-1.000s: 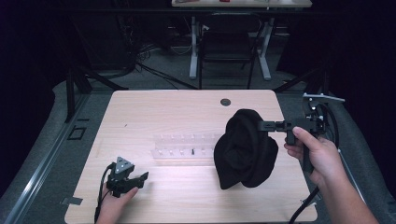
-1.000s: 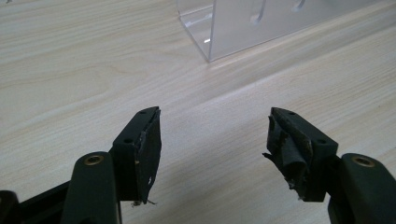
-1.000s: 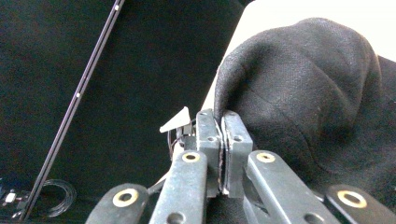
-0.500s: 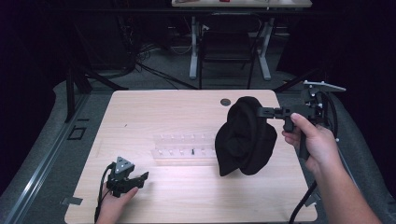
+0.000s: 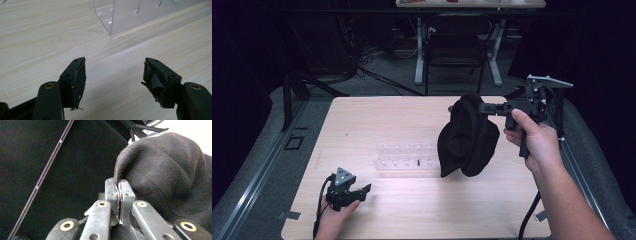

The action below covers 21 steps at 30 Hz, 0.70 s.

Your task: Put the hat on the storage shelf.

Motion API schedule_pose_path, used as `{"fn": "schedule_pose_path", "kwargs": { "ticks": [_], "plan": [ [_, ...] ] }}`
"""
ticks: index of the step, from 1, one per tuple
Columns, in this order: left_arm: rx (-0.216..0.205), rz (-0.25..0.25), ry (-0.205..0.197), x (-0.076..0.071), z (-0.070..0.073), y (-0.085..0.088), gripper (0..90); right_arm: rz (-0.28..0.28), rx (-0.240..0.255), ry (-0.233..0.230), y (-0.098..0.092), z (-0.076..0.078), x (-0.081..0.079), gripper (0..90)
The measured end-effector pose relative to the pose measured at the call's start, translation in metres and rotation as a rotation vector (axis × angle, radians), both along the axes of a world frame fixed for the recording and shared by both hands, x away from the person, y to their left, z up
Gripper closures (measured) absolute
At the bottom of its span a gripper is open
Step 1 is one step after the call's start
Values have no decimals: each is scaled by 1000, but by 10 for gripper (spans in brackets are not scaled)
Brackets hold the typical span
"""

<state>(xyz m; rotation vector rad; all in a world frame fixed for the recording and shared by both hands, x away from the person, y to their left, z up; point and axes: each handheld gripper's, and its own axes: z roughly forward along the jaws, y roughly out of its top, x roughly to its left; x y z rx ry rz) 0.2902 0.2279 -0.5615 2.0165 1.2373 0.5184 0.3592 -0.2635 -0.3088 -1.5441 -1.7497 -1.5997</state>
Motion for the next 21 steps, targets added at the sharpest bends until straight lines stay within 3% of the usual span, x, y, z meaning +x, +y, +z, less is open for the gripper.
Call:
{"fn": "schedule_pose_path", "kwargs": {
  "ticks": [21],
  "plan": [
    [-4, -6, -2, 0, 1, 0, 349, -20, -15, -10, 42, 5, 22, 882]
  ]
}}
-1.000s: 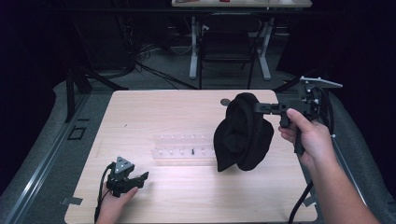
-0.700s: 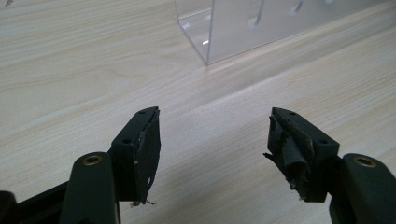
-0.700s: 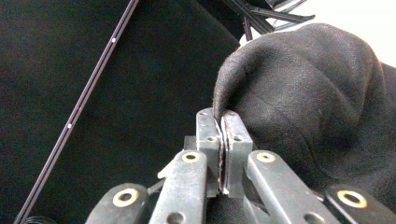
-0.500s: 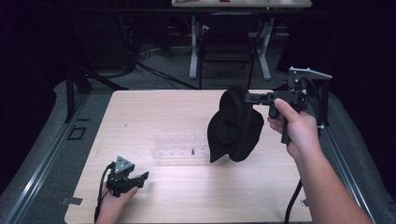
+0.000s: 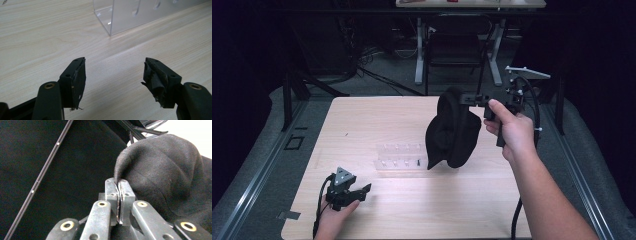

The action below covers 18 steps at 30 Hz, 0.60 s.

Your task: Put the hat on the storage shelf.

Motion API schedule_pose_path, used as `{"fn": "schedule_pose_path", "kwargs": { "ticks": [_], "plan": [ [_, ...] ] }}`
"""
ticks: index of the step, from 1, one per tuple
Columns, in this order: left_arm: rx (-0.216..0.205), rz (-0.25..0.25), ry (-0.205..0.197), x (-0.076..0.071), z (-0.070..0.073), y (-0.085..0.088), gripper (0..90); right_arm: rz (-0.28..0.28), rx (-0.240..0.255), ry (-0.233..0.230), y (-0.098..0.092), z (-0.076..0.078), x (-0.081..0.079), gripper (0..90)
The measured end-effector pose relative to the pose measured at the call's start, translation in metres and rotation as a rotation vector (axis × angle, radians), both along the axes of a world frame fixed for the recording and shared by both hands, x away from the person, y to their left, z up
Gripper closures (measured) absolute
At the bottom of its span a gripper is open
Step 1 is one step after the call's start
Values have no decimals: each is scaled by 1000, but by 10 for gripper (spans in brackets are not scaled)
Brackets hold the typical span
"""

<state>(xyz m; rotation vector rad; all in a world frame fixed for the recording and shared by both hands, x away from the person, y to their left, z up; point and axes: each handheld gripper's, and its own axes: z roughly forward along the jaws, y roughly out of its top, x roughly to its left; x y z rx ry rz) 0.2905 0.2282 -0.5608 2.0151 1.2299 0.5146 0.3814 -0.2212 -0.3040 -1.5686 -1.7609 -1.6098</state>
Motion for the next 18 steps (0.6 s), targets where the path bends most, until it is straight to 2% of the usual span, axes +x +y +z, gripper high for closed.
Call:
{"fn": "schedule_pose_path", "kwargs": {
  "ticks": [18],
  "plan": [
    [-16, 5, -1, -1, 1, 2, 348, -9, -34, -8, 36, -4, 15, 883]
  ]
}}
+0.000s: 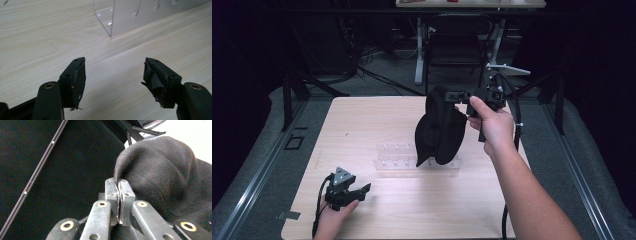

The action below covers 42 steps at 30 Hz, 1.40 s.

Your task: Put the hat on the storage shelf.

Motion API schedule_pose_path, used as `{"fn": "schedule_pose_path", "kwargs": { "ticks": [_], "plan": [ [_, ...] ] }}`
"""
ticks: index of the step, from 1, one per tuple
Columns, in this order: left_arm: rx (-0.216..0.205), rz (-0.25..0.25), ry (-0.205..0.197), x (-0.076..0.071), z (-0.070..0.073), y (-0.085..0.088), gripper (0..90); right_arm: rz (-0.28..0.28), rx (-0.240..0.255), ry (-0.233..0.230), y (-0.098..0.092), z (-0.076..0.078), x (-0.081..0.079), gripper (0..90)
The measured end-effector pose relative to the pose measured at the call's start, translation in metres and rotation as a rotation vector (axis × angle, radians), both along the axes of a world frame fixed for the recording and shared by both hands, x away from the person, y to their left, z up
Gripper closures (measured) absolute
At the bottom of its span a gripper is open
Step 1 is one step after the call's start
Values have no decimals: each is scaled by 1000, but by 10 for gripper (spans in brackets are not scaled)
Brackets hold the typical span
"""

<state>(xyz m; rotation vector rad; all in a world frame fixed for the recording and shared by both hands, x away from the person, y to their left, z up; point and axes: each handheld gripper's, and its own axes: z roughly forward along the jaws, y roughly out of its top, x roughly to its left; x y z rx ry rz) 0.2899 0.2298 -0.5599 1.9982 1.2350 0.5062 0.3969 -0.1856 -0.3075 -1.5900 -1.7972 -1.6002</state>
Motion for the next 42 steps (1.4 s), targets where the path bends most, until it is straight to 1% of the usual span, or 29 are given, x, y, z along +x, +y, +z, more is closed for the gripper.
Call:
{"fn": "schedule_pose_path", "kwargs": {
  "ticks": [3, 6, 9, 14, 23, 29, 30, 33, 35, 37, 39, 42],
  "plan": [
    [0, -1, -2, 0, 0, 1, 349, 0, -11, -1, 3, -1, 3, 882],
    [-2, 0, -3, 0, 1, 1, 348, -12, -10, 1, 5, -3, 6, 883],
    [-1, -4, 2, 0, 1, 2, 348, -17, -15, 3, 4, -5, 9, 883],
    [-3, 0, 2, 1, 0, 2, 348, -34, -8, 4, 1, -6, 12, 883],
    [0, -3, 1, 1, -1, 0, 348, -37, -18, -1, 0, -5, 10, 883],
    [2, -5, 0, 1, -1, -1, 348, -49, -24, -3, -4, -5, 8, 882],
    [1, -5, 1, 1, 0, -1, 348, -47, -16, -1, -3, -6, 8, 883],
    [4, -7, 0, 1, 0, -1, 348, -42, -23, 1, -1, -7, 9, 882],
    [5, -8, 1, 1, 0, -1, 348, -39, -12, 2, 3, -8, 10, 882],
    [1, -4, 0, 1, -1, -1, 348, -34, -15, 0, 4, -8, 10, 882],
    [0, -4, -3, 1, -1, 0, 348, -21, -17, 3, 8, -10, 10, 882],
    [-1, -3, -4, 1, 0, 0, 349, -8, -6, 3, 11, -11, 9, 882]
  ]
}}
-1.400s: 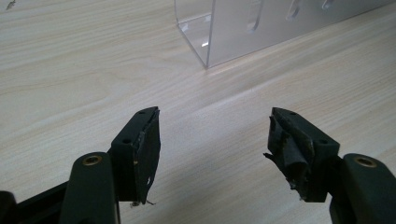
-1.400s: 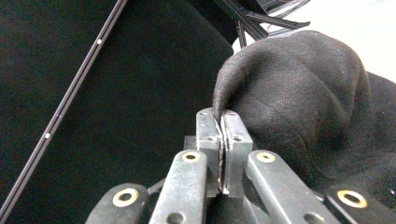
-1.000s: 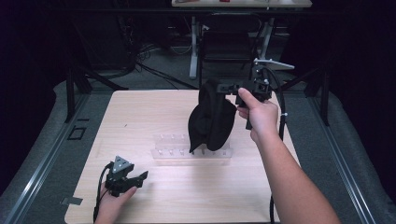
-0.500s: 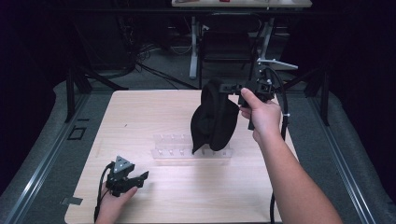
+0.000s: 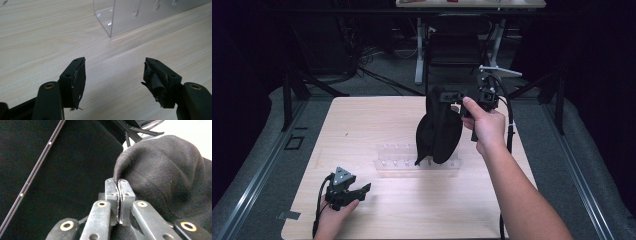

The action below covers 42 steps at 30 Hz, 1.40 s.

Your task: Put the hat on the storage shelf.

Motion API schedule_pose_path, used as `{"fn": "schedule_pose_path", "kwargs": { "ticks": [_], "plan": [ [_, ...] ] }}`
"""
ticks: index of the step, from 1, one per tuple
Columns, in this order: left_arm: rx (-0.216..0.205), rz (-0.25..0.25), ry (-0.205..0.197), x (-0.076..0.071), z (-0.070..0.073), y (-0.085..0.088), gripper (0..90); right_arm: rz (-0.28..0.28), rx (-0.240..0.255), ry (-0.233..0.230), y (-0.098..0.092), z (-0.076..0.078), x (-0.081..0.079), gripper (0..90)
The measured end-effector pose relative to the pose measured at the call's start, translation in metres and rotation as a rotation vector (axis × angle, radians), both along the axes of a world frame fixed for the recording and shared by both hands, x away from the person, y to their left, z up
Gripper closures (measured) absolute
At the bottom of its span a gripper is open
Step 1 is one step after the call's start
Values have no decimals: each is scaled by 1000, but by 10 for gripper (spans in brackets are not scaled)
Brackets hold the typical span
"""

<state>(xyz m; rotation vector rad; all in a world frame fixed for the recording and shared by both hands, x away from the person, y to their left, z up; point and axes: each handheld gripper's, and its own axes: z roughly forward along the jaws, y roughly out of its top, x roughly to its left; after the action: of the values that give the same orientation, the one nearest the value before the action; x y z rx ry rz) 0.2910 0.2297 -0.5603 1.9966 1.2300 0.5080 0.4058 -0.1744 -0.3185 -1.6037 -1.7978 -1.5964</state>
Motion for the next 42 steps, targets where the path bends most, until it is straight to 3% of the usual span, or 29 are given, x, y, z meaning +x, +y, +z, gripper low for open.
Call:
{"fn": "schedule_pose_path", "kwargs": {
  "ticks": [12, 13, 17, 23, 29, 42],
  "plan": [
    [3, -42, -49, -4, 11, -13, 368, 54, 11, 0, 12, -3, -3, 878],
    [-19, -48, -55, -5, 13, -15, 370, 59, 22, 6, 13, -5, -3, 877],
    [-24, -68, -66, -7, 18, -18, 386, 61, 31, 10, 13, -7, -3, 876],
    [-66, -112, -97, -6, 35, -31, 420, 71, 33, 15, 15, -8, -4, 874],
    [-75, -183, -130, -2, 52, -56, 449, 85, 37, 18, 19, -10, -5, 874],
    [-96, -284, -170, 6, 78, -105, 495, 91, 47, 19, 22, -12, -3, 874]
  ]
}}
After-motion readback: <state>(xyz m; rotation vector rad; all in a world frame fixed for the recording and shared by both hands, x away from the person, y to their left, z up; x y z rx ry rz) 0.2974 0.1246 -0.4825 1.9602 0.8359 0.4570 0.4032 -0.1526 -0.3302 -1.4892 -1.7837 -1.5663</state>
